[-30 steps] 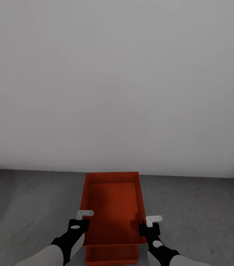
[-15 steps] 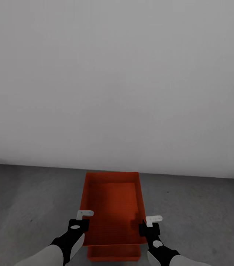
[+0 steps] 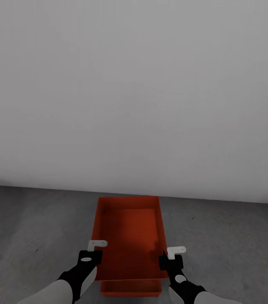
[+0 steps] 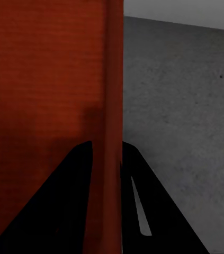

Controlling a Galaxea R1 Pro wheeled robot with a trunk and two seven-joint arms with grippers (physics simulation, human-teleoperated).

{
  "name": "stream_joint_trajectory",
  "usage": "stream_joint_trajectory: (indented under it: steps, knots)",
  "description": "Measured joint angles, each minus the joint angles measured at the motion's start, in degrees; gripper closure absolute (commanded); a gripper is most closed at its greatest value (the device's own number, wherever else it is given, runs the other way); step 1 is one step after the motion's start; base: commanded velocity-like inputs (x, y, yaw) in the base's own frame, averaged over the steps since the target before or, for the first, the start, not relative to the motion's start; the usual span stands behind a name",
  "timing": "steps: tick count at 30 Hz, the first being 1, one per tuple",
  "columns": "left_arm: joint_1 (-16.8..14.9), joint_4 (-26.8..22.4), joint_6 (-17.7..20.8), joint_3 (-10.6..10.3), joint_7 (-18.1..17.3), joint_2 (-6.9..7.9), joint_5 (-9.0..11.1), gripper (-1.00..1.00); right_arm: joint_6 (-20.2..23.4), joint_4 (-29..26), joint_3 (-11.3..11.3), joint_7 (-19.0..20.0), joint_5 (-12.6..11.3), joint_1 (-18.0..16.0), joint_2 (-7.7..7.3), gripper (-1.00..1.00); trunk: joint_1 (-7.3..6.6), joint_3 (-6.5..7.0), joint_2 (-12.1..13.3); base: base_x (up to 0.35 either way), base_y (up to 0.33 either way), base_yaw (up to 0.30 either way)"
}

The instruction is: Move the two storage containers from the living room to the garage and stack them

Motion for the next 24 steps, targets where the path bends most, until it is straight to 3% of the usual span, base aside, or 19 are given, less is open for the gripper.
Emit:
stream_joint_trajectory:
  steps: [24]
  knots:
    - [0.00,-0.06,0.03,-0.01,-0.08,0.07,-0.04,1.00,-0.04,0.01,0.10,-0.08,-0.16,0.00,0.08,1.00,0.01,0.00,0.00,-0.013,0.000,0.000]
